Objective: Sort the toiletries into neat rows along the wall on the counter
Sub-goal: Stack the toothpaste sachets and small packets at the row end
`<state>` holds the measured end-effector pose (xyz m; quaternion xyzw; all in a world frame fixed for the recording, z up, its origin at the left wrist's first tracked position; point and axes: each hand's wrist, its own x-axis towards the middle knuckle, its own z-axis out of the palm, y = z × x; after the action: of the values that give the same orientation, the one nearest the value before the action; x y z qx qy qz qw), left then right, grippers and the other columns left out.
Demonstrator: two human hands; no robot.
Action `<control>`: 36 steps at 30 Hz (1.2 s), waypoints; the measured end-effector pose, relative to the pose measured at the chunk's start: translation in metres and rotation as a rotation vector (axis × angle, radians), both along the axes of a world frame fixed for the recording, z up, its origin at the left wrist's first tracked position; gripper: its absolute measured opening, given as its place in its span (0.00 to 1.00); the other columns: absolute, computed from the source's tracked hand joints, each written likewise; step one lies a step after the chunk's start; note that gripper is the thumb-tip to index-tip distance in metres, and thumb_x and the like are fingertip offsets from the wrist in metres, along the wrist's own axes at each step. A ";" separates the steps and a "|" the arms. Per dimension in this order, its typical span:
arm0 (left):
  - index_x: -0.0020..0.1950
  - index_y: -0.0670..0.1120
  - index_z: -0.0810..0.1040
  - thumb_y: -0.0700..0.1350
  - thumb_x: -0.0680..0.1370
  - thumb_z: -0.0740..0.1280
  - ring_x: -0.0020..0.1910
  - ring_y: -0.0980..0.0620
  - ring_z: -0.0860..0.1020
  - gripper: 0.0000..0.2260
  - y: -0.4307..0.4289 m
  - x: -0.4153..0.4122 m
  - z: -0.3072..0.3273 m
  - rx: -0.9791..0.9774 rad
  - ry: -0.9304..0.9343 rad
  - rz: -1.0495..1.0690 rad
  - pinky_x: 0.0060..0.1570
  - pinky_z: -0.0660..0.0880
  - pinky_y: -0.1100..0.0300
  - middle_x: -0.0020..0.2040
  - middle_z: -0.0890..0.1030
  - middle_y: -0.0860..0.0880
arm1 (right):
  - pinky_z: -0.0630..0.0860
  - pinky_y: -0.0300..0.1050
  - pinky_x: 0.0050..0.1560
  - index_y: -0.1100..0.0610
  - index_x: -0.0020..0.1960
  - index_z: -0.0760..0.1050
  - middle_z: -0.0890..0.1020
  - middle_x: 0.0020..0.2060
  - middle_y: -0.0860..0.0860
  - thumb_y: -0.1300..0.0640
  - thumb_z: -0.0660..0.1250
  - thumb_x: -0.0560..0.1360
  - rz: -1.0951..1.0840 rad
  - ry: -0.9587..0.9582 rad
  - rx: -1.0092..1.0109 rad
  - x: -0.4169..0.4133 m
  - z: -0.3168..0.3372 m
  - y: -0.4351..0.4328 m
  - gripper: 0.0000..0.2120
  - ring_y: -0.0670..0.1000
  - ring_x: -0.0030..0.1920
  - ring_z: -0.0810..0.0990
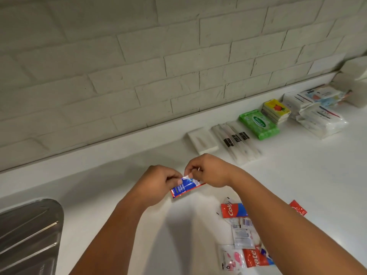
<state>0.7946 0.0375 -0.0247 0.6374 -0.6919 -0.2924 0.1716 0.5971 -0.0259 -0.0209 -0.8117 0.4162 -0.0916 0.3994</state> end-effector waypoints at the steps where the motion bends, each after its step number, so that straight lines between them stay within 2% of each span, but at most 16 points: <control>1: 0.50 0.49 0.85 0.44 0.78 0.70 0.38 0.62 0.79 0.04 0.000 0.000 -0.001 0.009 -0.018 -0.014 0.37 0.70 0.70 0.41 0.84 0.55 | 0.70 0.33 0.32 0.55 0.50 0.81 0.80 0.37 0.49 0.61 0.67 0.76 0.040 0.032 0.002 -0.003 0.003 -0.005 0.06 0.47 0.35 0.75; 3: 0.48 0.51 0.84 0.45 0.79 0.69 0.38 0.59 0.78 0.04 -0.001 0.001 -0.002 0.000 -0.055 -0.005 0.38 0.71 0.67 0.41 0.83 0.55 | 0.71 0.37 0.35 0.55 0.51 0.81 0.81 0.39 0.49 0.57 0.71 0.74 0.104 0.119 -0.001 -0.009 0.008 -0.012 0.06 0.46 0.36 0.76; 5: 0.45 0.52 0.83 0.44 0.79 0.69 0.36 0.60 0.76 0.05 -0.001 0.004 -0.005 -0.012 -0.055 0.022 0.35 0.69 0.68 0.39 0.82 0.55 | 0.72 0.39 0.37 0.55 0.50 0.82 0.81 0.40 0.48 0.55 0.73 0.73 0.115 0.189 -0.003 -0.016 0.011 -0.020 0.07 0.46 0.38 0.77; 7: 0.41 0.53 0.81 0.44 0.78 0.70 0.32 0.60 0.74 0.06 0.000 0.009 -0.007 0.009 -0.032 0.042 0.32 0.67 0.70 0.35 0.80 0.55 | 0.72 0.37 0.36 0.54 0.47 0.82 0.81 0.37 0.47 0.54 0.75 0.71 0.063 0.162 0.009 -0.018 0.015 -0.024 0.06 0.45 0.37 0.78; 10: 0.40 0.52 0.79 0.45 0.77 0.72 0.28 0.61 0.72 0.07 -0.004 0.009 -0.011 0.031 0.014 0.092 0.31 0.67 0.69 0.31 0.78 0.54 | 0.71 0.33 0.34 0.57 0.45 0.82 0.82 0.35 0.48 0.59 0.75 0.69 -0.135 -0.044 -0.052 -0.011 0.019 -0.030 0.06 0.44 0.35 0.77; 12: 0.44 0.49 0.81 0.46 0.77 0.73 0.27 0.62 0.76 0.03 -0.011 0.005 -0.015 0.024 0.099 0.196 0.32 0.71 0.70 0.33 0.80 0.54 | 0.75 0.38 0.41 0.57 0.48 0.81 0.84 0.41 0.52 0.62 0.75 0.69 -0.338 -0.291 0.007 0.000 0.012 -0.034 0.08 0.48 0.41 0.81; 14: 0.47 0.47 0.82 0.45 0.77 0.72 0.29 0.59 0.79 0.03 -0.021 -0.002 -0.022 0.012 0.202 0.331 0.35 0.78 0.65 0.35 0.83 0.51 | 0.80 0.47 0.50 0.57 0.57 0.79 0.84 0.49 0.54 0.59 0.72 0.72 -0.522 -0.419 0.051 0.012 -0.003 -0.036 0.14 0.52 0.48 0.83; 16: 0.47 0.47 0.83 0.43 0.78 0.71 0.33 0.52 0.81 0.02 -0.035 -0.008 -0.031 0.037 0.379 0.470 0.42 0.83 0.53 0.37 0.85 0.47 | 0.80 0.54 0.54 0.58 0.64 0.75 0.83 0.55 0.55 0.56 0.68 0.76 -0.576 -0.365 0.030 0.023 -0.023 -0.034 0.17 0.55 0.51 0.83; 17: 0.47 0.46 0.84 0.42 0.79 0.70 0.33 0.51 0.81 0.03 -0.042 -0.011 -0.036 0.070 0.493 0.534 0.43 0.83 0.51 0.38 0.85 0.45 | 0.80 0.53 0.55 0.59 0.65 0.75 0.82 0.57 0.55 0.56 0.66 0.77 -0.567 -0.305 0.036 0.027 -0.032 -0.031 0.17 0.55 0.52 0.83; 19: 0.50 0.42 0.84 0.40 0.79 0.69 0.32 0.52 0.80 0.04 -0.058 -0.015 -0.048 0.159 0.664 0.626 0.38 0.82 0.54 0.39 0.85 0.44 | 0.78 0.43 0.52 0.59 0.65 0.76 0.82 0.58 0.55 0.58 0.63 0.78 -0.532 -0.180 0.025 0.035 -0.048 -0.025 0.16 0.54 0.52 0.82; 21: 0.53 0.38 0.83 0.39 0.79 0.69 0.31 0.52 0.80 0.06 -0.073 -0.018 -0.061 0.227 0.728 0.663 0.34 0.79 0.60 0.39 0.85 0.42 | 0.71 0.36 0.46 0.57 0.60 0.80 0.84 0.54 0.54 0.59 0.63 0.78 -0.545 -0.127 -0.007 0.039 -0.060 -0.023 0.13 0.53 0.51 0.81; 24: 0.52 0.37 0.83 0.38 0.78 0.70 0.34 0.50 0.81 0.06 -0.090 -0.024 -0.074 0.265 0.742 0.673 0.37 0.79 0.58 0.42 0.86 0.40 | 0.68 0.33 0.42 0.56 0.58 0.81 0.84 0.51 0.54 0.62 0.63 0.77 -0.621 -0.149 0.004 0.039 -0.071 -0.028 0.13 0.51 0.48 0.80; 26: 0.48 0.39 0.84 0.39 0.78 0.71 0.36 0.47 0.83 0.04 -0.099 -0.027 -0.081 0.262 0.720 0.683 0.40 0.82 0.55 0.42 0.86 0.39 | 0.66 0.27 0.34 0.55 0.57 0.82 0.85 0.49 0.53 0.63 0.62 0.76 -0.639 -0.147 0.006 0.038 -0.077 -0.033 0.14 0.49 0.43 0.78; 28: 0.46 0.40 0.85 0.40 0.77 0.72 0.37 0.46 0.84 0.04 -0.108 -0.028 -0.087 0.253 0.673 0.687 0.45 0.83 0.51 0.40 0.86 0.40 | 0.65 0.24 0.33 0.54 0.56 0.82 0.85 0.47 0.52 0.64 0.62 0.75 -0.653 -0.151 0.013 0.039 -0.083 -0.037 0.15 0.48 0.40 0.77; 32: 0.42 0.40 0.86 0.42 0.74 0.75 0.36 0.44 0.85 0.05 -0.118 -0.026 -0.094 0.208 0.588 0.698 0.44 0.84 0.49 0.36 0.85 0.41 | 0.71 0.34 0.38 0.56 0.52 0.82 0.84 0.42 0.52 0.62 0.64 0.75 -0.654 -0.083 0.002 0.046 -0.088 -0.043 0.10 0.49 0.38 0.78; 36: 0.43 0.39 0.85 0.40 0.75 0.74 0.36 0.43 0.86 0.04 -0.122 -0.026 -0.095 0.220 0.610 0.745 0.42 0.84 0.49 0.36 0.85 0.41 | 0.73 0.41 0.40 0.59 0.49 0.81 0.83 0.43 0.55 0.62 0.63 0.76 -0.677 0.023 -0.038 0.054 -0.093 -0.046 0.08 0.53 0.40 0.80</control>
<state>0.7689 -0.0844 -0.1200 0.7411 -0.3002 -0.4557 0.3910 0.6509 -0.0715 -0.1142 -0.6356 0.6648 -0.2178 0.3264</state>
